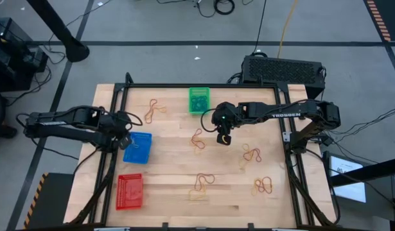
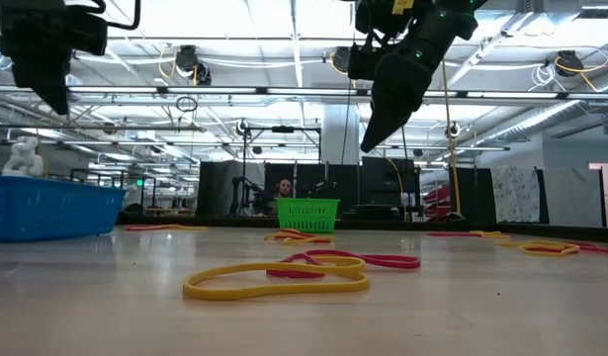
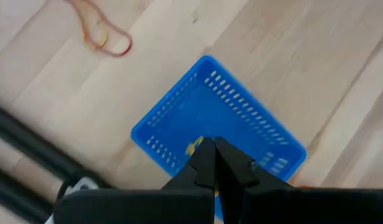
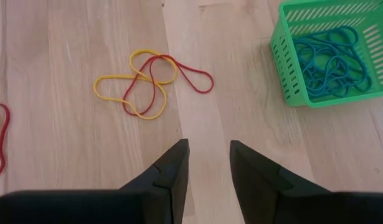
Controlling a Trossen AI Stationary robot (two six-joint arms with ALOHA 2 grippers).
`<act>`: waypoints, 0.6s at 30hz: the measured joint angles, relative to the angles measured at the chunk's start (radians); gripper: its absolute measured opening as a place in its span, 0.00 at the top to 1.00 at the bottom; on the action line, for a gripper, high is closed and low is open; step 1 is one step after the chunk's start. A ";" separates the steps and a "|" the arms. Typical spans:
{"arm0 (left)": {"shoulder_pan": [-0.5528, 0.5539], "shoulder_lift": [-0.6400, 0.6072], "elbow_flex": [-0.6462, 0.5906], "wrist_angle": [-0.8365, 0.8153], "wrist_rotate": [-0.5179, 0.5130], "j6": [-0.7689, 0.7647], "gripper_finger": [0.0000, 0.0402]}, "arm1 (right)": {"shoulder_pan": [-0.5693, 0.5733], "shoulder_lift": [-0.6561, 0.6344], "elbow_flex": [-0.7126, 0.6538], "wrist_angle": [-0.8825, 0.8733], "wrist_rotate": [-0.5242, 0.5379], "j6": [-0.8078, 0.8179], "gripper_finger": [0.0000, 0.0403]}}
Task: Sort rubber bands into baskets
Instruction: Put the yellow rubber band into the blue bin
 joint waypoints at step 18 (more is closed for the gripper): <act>0.000 0.051 -0.032 0.076 0.003 0.089 0.85 | 0.000 0.000 0.000 0.000 0.000 0.000 0.73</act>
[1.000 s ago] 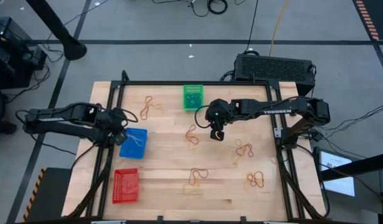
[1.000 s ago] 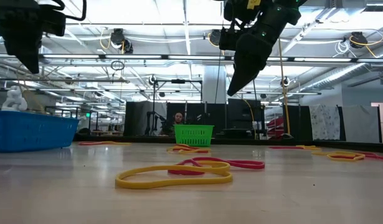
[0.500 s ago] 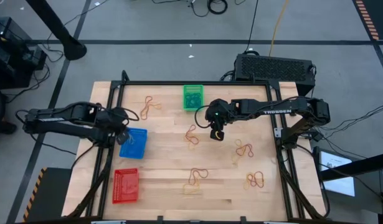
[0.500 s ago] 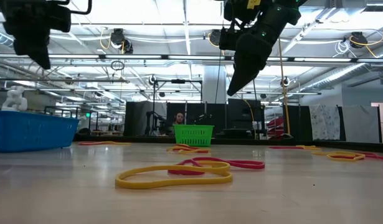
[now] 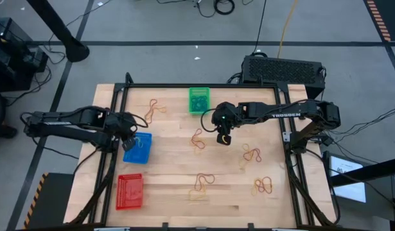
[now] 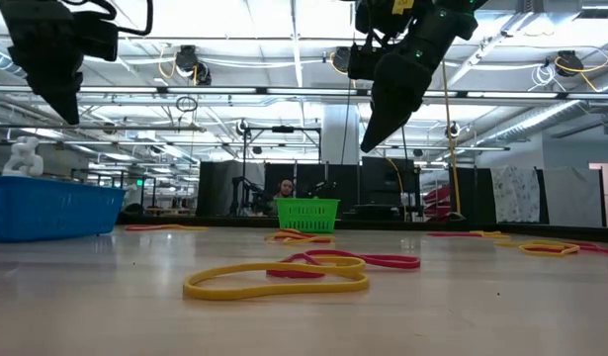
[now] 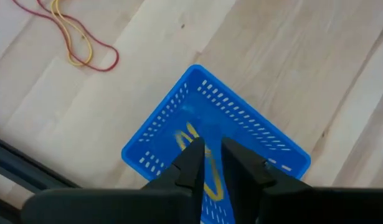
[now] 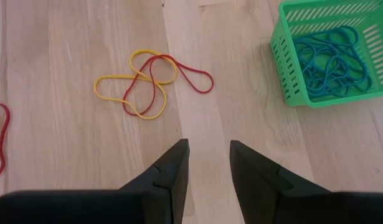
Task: Sort rubber bands into baskets
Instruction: Put the yellow rubber band into the blue bin
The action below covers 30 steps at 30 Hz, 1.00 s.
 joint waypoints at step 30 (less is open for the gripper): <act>-0.002 0.144 -0.058 0.929 -0.052 0.637 0.80 | 0.048 0.000 -0.082 -0.520 -0.006 0.376 0.73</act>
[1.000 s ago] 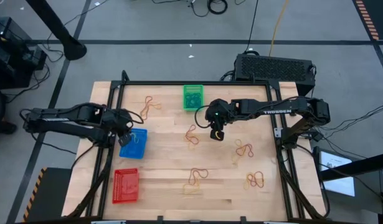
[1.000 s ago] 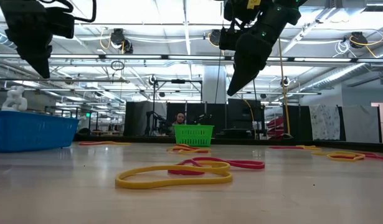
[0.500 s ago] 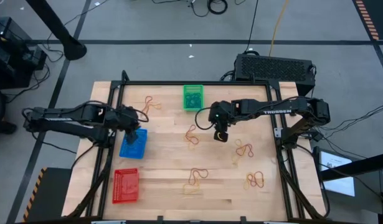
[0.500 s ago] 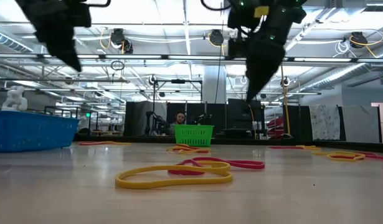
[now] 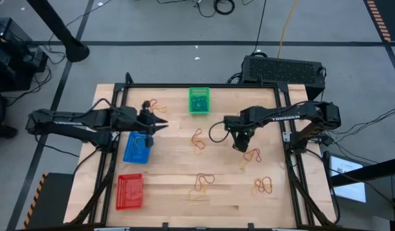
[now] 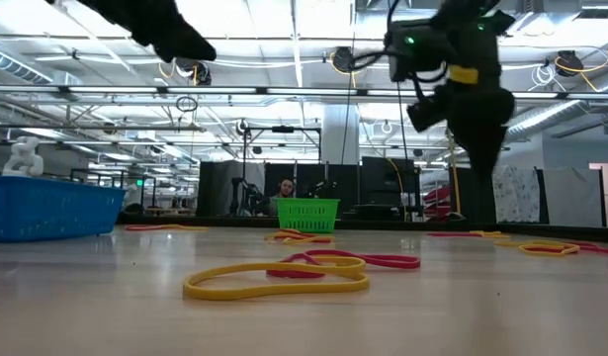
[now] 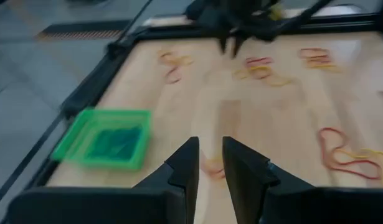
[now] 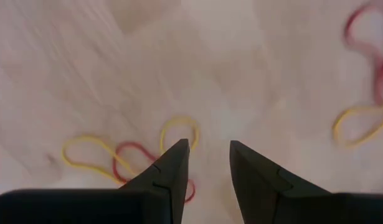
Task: Sort rubber bands into baskets
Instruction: Put the yellow rubber band into the blue bin
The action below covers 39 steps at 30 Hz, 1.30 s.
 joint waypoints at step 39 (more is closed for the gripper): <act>0.000 0.023 -0.160 0.272 0.081 0.105 0.80 | 0.098 -0.002 -0.298 0.290 -0.078 0.213 0.97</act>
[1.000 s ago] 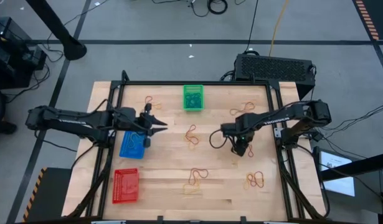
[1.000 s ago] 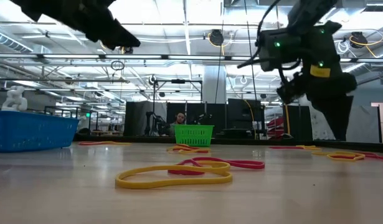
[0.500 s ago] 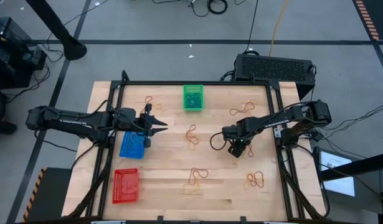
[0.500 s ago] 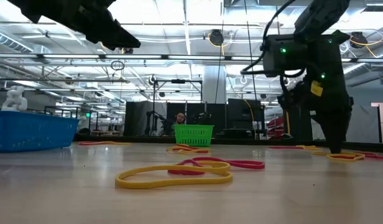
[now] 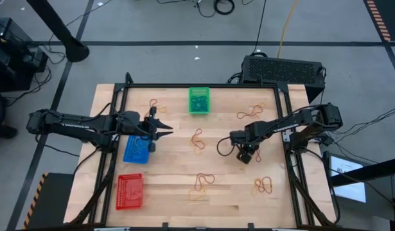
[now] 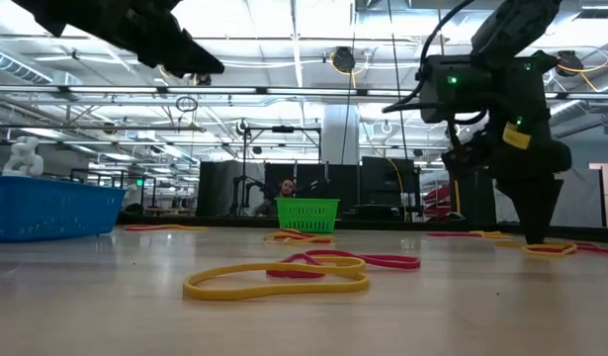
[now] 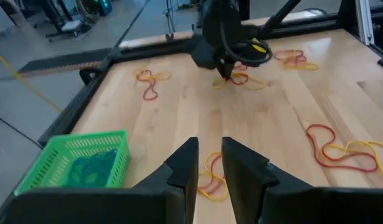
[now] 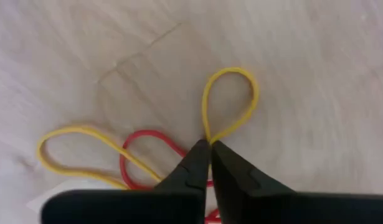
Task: Sort rubber bands into baskets
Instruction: Put the yellow rubber band into the blue bin
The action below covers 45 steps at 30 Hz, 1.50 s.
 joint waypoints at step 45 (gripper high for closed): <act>0.053 0.456 -0.210 1.074 0.375 -0.042 0.67 | 0.096 0.040 0.327 0.982 0.079 -0.619 1.00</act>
